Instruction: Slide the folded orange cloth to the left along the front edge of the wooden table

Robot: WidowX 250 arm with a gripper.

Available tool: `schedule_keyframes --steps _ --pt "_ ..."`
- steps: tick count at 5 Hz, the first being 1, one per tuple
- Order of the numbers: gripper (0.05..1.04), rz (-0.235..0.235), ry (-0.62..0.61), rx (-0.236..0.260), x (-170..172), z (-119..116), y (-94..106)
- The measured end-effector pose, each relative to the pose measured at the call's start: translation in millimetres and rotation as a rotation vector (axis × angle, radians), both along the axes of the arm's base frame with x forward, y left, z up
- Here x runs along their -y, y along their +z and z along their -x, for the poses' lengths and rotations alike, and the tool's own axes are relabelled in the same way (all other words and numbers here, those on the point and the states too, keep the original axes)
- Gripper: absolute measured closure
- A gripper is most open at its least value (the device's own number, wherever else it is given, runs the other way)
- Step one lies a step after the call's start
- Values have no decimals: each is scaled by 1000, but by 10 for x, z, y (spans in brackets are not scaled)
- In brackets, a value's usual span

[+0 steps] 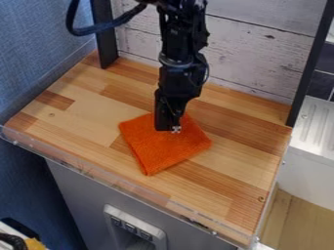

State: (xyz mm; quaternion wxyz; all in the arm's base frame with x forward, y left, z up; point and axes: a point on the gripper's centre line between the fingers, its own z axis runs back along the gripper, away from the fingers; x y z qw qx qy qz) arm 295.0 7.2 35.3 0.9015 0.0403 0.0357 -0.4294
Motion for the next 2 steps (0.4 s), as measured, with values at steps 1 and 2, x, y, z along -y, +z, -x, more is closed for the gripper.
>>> schedule_keyframes --steps 1,2 --pt "1024 -8 9 44 -14 -4 -80" --pt "1024 0 12 74 -4 37 -174"
